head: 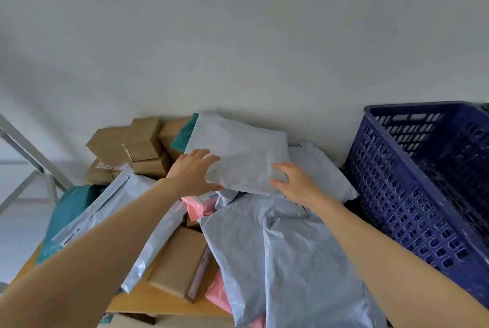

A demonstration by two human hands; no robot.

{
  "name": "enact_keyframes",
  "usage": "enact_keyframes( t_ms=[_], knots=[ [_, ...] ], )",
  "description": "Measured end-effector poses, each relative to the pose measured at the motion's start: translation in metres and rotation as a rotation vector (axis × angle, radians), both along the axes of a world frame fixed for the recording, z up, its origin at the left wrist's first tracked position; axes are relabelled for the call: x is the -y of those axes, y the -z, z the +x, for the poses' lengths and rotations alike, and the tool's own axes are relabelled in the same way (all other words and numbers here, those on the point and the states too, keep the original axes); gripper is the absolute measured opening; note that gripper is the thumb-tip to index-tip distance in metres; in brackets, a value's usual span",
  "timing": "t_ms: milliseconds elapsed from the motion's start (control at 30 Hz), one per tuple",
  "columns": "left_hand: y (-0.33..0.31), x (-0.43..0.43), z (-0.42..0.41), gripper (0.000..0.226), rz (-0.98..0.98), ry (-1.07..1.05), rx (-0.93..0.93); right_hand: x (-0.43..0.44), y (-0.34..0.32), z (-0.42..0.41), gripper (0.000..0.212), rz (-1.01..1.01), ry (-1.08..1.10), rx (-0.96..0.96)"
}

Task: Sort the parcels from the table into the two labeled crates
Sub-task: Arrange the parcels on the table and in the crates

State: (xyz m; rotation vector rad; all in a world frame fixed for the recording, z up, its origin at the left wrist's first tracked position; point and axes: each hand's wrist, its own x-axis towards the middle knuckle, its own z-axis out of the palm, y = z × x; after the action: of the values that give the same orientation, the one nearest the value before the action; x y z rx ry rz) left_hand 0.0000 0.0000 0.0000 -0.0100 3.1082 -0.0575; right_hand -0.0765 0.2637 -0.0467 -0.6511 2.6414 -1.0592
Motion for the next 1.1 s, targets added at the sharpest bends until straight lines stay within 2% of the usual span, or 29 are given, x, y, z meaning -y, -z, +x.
enact_keyframes(
  t_ms=[133, 300, 467, 667, 833, 933, 1033, 1100],
  knots=[
    [0.015, -0.004, -0.008, 0.094, -0.066, 0.045, -0.005, 0.0, 0.014, -0.006, 0.063, 0.032, 0.018, 0.06],
    [0.034, -0.012, -0.02, 0.1, -0.118, 0.081, 0.042, 0.006, 0.028, -0.014, 0.081, -0.036, 0.111, 0.2],
    [0.048, -0.02, -0.026, 0.082, -0.102, 0.103, 0.021, 0.011, 0.033, -0.017, 0.085, -0.08, 0.166, 0.274],
    [0.048, -0.025, -0.033, 0.042, 0.034, 0.073, -0.067, 0.014, 0.02, -0.016, 0.071, -0.191, 0.218, 0.358],
    [0.026, -0.022, -0.042, 0.037, 0.068, 0.05, -0.094, 0.013, -0.009, -0.015, 0.057, -0.254, 0.227, 0.319],
    [0.001, -0.022, -0.044, 0.034, 0.179, 0.023, -0.167, 0.014, -0.033, -0.015, 0.048, -0.364, 0.277, 0.346],
    [-0.028, -0.019, -0.045, 0.028, 0.267, -0.02, -0.273, 0.019, -0.061, -0.016, 0.063, -0.438, 0.338, 0.328],
    [-0.047, -0.017, -0.047, 0.03, 0.335, -0.032, -0.336, 0.022, -0.081, -0.015, 0.061, -0.489, 0.34, 0.32]
  ],
)
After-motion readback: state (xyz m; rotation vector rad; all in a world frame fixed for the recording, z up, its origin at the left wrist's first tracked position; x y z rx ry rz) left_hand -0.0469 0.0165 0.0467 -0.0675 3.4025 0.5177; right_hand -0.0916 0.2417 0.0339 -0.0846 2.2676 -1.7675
